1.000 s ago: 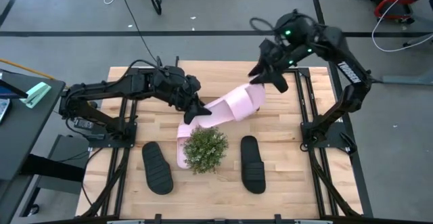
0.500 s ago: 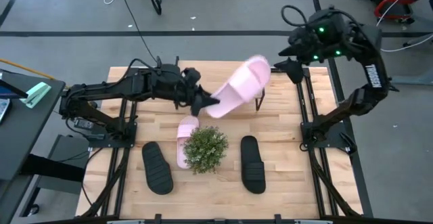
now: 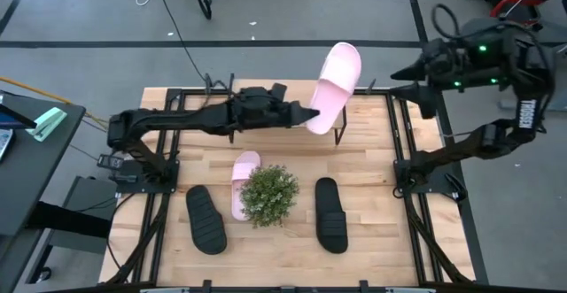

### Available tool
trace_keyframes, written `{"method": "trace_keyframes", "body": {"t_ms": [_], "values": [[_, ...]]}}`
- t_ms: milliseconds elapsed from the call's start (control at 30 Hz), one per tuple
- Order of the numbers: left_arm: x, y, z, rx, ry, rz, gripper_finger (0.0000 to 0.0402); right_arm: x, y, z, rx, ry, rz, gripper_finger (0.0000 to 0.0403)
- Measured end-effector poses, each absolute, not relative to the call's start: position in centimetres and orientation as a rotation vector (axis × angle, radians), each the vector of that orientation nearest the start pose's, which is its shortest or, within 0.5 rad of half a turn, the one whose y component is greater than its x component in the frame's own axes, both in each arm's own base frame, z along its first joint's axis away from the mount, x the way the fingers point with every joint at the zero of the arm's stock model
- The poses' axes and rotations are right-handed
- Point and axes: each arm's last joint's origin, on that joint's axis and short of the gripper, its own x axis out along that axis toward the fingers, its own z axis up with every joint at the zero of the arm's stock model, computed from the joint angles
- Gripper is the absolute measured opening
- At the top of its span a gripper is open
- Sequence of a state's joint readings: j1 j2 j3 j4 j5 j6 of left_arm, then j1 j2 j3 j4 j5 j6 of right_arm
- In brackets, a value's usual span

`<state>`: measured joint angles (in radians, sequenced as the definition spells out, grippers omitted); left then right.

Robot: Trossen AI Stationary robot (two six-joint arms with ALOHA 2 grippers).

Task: Pick and place slides into the shelf
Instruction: Put the right pink slipper on the shelf

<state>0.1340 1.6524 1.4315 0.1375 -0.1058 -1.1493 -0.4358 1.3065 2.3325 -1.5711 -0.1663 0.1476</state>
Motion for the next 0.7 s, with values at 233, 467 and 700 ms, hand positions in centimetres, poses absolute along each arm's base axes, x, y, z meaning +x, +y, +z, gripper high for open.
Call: {"method": "trace_keyframes", "body": {"t_ms": [233, 467, 700], "values": [[40.9, 5.9, 33.7, -1.36, -0.267, 0.442, 0.0076, 7.9, -3.0, 55.3, 0.274, 0.453, -0.283, 0.0242], [42.3, 6.3, 30.9, -1.491, -0.326, 0.546, 0.0076, 7.0, -2.7, 55.4, 0.239, 0.437, -0.309, 0.024], [43.7, 6.5, 27.8, -1.458, -0.256, 0.604, 0.0076, 7.1, -2.7, 55.4, 0.217, 0.442, -0.304, 0.024]]}}
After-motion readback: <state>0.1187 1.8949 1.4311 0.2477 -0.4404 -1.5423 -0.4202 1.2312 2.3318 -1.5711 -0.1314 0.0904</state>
